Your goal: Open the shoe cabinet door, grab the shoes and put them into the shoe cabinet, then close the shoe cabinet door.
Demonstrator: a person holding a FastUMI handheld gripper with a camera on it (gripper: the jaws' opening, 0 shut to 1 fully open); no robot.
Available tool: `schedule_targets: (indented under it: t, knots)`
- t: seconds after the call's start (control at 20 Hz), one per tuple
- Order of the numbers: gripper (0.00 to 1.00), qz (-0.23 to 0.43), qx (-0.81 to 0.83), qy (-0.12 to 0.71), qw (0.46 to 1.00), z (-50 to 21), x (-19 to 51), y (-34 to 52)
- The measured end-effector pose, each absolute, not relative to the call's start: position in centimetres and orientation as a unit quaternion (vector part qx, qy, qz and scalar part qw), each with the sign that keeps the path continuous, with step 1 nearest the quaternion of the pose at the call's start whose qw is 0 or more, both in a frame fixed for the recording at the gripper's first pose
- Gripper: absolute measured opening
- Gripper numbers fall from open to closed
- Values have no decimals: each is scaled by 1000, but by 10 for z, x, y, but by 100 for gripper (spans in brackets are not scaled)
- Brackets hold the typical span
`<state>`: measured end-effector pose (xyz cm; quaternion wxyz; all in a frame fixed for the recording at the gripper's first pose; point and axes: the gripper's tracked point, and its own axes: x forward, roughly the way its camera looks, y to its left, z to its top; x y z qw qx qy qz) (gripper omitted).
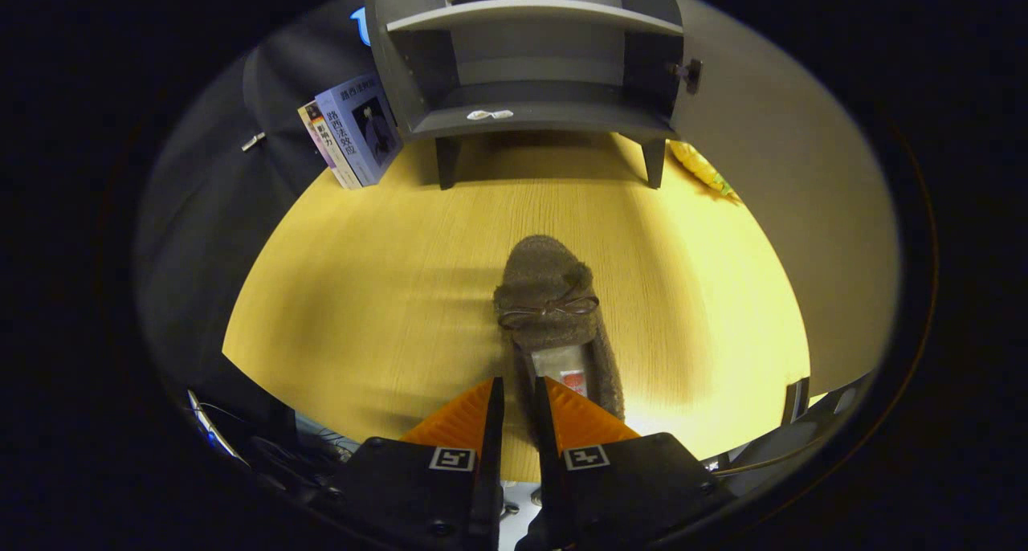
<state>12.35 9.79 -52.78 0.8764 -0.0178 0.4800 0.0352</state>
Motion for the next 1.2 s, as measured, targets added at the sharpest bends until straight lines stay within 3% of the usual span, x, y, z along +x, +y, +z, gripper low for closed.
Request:
schedule_targets:
  t: [0.55, 1.2]
  knots:
    - [25, 50, -49, 465, 883, -578, 170, 101]
    - [26, 67, -71, 348, 932, -582, 224, 108]
